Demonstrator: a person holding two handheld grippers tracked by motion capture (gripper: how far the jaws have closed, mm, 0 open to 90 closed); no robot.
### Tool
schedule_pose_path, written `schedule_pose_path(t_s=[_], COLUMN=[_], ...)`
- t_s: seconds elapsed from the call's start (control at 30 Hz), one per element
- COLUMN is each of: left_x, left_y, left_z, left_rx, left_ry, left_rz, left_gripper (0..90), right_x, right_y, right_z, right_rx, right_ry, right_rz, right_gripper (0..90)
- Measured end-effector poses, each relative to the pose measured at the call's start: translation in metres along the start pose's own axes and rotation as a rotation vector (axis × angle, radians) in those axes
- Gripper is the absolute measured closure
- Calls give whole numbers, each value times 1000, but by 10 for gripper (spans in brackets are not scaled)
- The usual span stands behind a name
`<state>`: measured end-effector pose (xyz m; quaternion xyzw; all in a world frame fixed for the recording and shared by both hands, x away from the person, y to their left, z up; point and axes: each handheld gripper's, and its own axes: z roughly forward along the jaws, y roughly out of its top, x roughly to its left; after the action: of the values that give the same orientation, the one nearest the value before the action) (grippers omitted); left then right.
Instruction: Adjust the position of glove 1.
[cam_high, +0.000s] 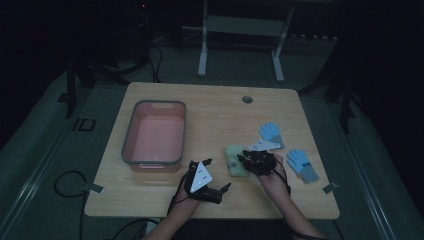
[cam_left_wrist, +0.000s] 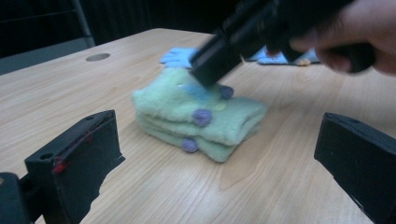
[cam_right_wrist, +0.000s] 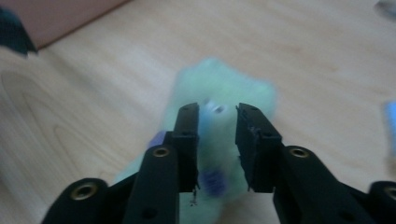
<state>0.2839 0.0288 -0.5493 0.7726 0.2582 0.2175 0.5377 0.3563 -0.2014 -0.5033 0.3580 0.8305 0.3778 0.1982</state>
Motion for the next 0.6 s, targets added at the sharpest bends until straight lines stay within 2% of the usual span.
schedule_pose_path(t_s=[0.03,0.07,0.1,0.13,0.17,0.2,0.23,0.27,0.3,0.33,0.37,0.4,0.47,0.5,0.53,0.57,0.6], left_x=[1,0,-2,-5,-8,-8,-8,-8,-5,-5,-2,-2,2,1,3,3,3], left_y=[3,6,10,14,16,18,18,23,26,26,29,29,32,33,35,35,35], left_z=[0,1,1,3,5,5,5,9,14,14,26,26,40,45,49,52,52], left_rx=[2,0,20,43,51,48,48,27,20,20,35,35,83,97,108,116,116], left_ry=[-51,-74,-56,-30,-25,-43,-43,-82,-115,-115,-156,-156,-202,-193,-221,-225,-225], left_rz=[-38,-54,-35,9,55,87,87,130,141,141,149,149,172,196,206,208,208], left_gripper=[72,73,74,75,77,77,78,78,110,111,142,142,158,161,206,229,231], right_x=[-5,-9,-13,-17,-21,-26,-26,-29,-38,-38,-42,-42,-40,-39,-37,-36,-36], right_y=[3,5,8,11,13,15,15,17,22,22,25,25,25,24,23,21,21], right_z=[-3,-5,-7,-8,-8,-8,-8,-7,-1,-1,6,6,15,18,21,24,24], right_rx=[-8,-12,-15,-21,-28,-30,-30,-32,-12,-12,-5,-5,18,23,20,30,30], right_ry=[0,-4,-2,5,5,20,20,32,54,54,95,95,84,103,109,112,112], right_rz=[-12,-22,-37,-49,-57,-62,-62,-65,-71,-71,-75,-75,-132,-153,-170,-190,-190], right_gripper=[660,652,642,632,630,621,621,609,572,572,544,544,517,506,502,484,484])
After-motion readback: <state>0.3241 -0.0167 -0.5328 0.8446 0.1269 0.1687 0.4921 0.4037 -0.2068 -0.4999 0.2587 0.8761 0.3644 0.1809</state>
